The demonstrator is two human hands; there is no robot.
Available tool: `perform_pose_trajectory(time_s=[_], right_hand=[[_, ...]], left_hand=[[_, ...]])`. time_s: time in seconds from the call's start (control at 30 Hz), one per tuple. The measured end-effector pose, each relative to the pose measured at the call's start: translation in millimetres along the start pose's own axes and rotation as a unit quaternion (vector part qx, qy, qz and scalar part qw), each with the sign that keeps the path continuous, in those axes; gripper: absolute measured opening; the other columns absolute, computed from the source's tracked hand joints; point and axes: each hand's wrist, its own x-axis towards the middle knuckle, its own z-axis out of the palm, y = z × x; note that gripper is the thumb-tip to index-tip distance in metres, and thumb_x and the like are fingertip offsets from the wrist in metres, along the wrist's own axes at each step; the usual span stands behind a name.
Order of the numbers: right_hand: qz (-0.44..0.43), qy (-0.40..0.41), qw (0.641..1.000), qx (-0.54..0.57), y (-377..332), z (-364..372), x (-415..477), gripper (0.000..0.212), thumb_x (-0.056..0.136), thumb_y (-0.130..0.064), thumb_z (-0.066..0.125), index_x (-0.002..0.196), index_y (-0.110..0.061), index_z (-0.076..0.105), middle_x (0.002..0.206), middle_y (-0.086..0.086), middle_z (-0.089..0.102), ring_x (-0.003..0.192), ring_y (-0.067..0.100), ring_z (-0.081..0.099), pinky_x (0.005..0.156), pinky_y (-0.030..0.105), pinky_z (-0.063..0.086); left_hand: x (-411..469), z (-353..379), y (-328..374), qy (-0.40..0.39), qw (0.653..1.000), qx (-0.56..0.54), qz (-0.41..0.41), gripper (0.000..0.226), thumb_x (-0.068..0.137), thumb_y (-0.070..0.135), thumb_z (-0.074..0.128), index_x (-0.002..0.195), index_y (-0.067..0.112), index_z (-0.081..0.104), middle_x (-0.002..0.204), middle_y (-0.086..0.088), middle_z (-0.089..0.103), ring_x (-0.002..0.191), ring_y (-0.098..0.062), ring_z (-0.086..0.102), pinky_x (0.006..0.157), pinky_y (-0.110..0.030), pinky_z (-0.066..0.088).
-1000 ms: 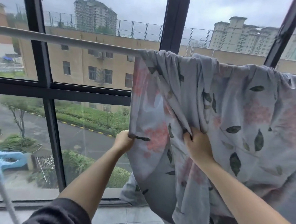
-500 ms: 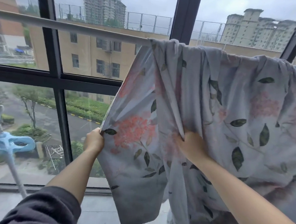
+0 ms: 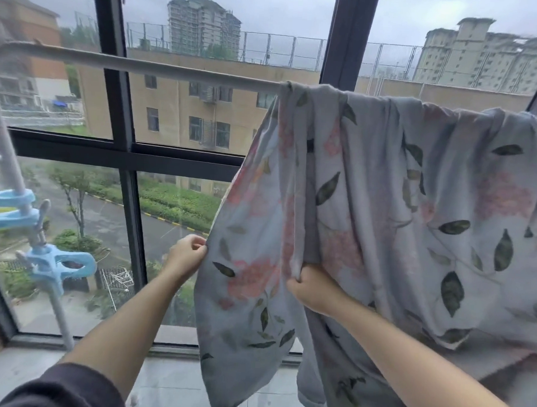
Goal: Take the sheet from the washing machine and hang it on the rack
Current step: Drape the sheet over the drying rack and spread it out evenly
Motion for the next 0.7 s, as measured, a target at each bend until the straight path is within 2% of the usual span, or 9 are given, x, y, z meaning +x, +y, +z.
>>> perform_pose_trajectory(time_s=[0.13,0.27,0.33,0.4,0.47,0.57,0.63,0.7], right_hand=[[-0.031,0.037,0.999,0.025,-11.7,0.2,9.0,0.026,0.083,-0.021,0.047,0.06,-0.012,0.041,0.057,0.003,0.045,0.055,0.019,0.046,0.054,0.029,0.036],[-0.056,0.173,0.979,0.097,-22.4,-13.0,18.2,0.018,0.084,-0.016,0.05,0.079,0.002,0.053,0.058,0.016,0.046,0.051,0.028,0.047,0.051,0.03,0.035],[-0.079,0.23,0.965,0.103,-33.3,-27.3,20.4,0.01,0.087,-0.013,0.051,0.095,-0.009,0.055,0.057,0.008,0.05,0.047,0.02,0.048,0.046,0.024,0.037],[-0.105,0.276,0.949,0.108,-43.3,-44.3,25.7,0.018,0.089,-0.012,0.05,0.106,-0.017,0.052,0.065,0.004,0.059,0.052,0.016,0.054,0.045,0.023,0.04],[-0.115,0.306,0.939,0.106,-50.9,-61.1,33.1,0.014,0.091,-0.014,0.049,0.104,-0.017,0.053,0.072,0.005,0.063,0.059,0.017,0.059,0.051,0.026,0.044],[-0.145,0.341,0.924,0.095,-59.0,-81.3,43.9,0.009,0.094,-0.019,0.048,0.097,-0.017,0.056,0.073,0.0,0.065,0.062,0.016,0.061,0.056,0.032,0.049],[-0.168,0.356,0.914,0.094,-63.6,-89.6,51.4,0.011,0.094,-0.023,0.048,0.092,-0.016,0.057,0.069,0.001,0.063,0.06,0.017,0.06,0.056,0.036,0.048],[-0.179,0.37,0.907,0.086,-68.6,-95.8,59.0,0.016,0.094,-0.024,0.047,0.083,-0.016,0.055,0.063,0.002,0.06,0.057,0.021,0.057,0.055,0.04,0.046]], left_hand=[[5.5,-10.2,59.2,0.005,0.994,-0.04,0.105,0.014,0.09,0.018,0.058,0.104,0.016,0.061,0.096,-0.002,0.066,0.091,-0.017,0.063,0.079,-0.031,0.052],[13.8,-13.1,108.3,-0.008,0.985,-0.047,0.163,0.029,0.09,0.02,0.061,0.118,0.014,0.056,0.104,-0.001,0.066,0.093,-0.014,0.061,0.082,-0.028,0.051],[16.4,-12.1,130.2,-0.008,0.982,-0.063,0.18,0.033,0.091,0.02,0.06,0.123,0.014,0.054,0.108,-0.002,0.064,0.094,-0.013,0.06,0.082,-0.025,0.048],[19.6,-12.2,153.0,-0.006,0.977,-0.077,0.199,0.038,0.091,0.022,0.061,0.127,0.014,0.052,0.111,-0.001,0.064,0.095,-0.012,0.06,0.083,-0.023,0.047],[24.8,-12.4,174.5,-0.009,0.971,-0.101,0.218,0.043,0.09,0.024,0.063,0.13,0.015,0.049,0.113,-0.002,0.064,0.095,-0.012,0.061,0.081,-0.023,0.051],[32.7,-11.2,205.0,-0.009,0.962,-0.114,0.248,0.048,0.091,0.026,0.061,0.135,0.016,0.043,0.117,-0.004,0.062,0.1,-0.017,0.062,0.081,-0.032,0.056],[37.2,-10.0,219.1,0.025,0.96,-0.118,0.251,0.037,0.094,0.026,0.054,0.129,0.014,0.047,0.108,-0.004,0.063,0.095,-0.019,0.061,0.078,-0.036,0.055],[41.0,-8.8,224.3,0.079,0.955,-0.121,0.258,0.018,0.095,0.023,0.048,0.103,0.009,0.057,0.087,-0.005,0.062,0.077,-0.02,0.056,0.065,-0.032,0.047]])
